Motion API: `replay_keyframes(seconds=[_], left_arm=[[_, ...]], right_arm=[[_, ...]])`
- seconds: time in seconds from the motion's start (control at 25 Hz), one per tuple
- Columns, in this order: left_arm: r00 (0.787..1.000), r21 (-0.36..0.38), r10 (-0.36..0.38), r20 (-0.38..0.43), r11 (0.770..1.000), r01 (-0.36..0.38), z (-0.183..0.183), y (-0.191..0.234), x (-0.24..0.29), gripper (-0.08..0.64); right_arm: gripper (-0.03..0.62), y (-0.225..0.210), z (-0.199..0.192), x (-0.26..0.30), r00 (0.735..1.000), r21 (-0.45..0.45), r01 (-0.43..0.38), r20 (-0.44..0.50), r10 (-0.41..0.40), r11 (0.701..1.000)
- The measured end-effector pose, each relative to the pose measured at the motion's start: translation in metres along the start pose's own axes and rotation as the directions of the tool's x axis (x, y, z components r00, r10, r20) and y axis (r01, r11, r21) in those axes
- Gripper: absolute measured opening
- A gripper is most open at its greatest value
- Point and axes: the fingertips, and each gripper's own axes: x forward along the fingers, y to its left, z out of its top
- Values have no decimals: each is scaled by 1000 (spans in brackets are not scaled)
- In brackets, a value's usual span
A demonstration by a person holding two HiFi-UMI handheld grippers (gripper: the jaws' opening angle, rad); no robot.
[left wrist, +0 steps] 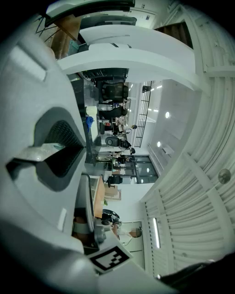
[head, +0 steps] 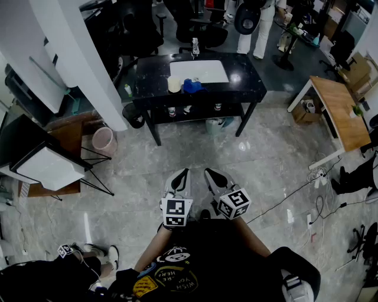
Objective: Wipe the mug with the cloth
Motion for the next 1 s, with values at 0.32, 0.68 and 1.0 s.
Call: replay_keyframes(seconds=[0.32, 0.68, 1.0], left_arm=[[1000, 2, -4, 10, 1000, 4, 4, 11, 1, 5], [999, -68, -20, 34, 997, 22, 2, 44, 0, 5], [999, -70, -33, -10, 997, 32, -12, 72, -14, 5]], right_arm=[[2, 5, 2, 10, 1000, -10, -2, 7, 2, 1000], [34, 19, 0, 26, 997, 60, -74, 24, 73, 995], [3, 18, -11, 50, 1000, 71, 26, 6, -26, 997]])
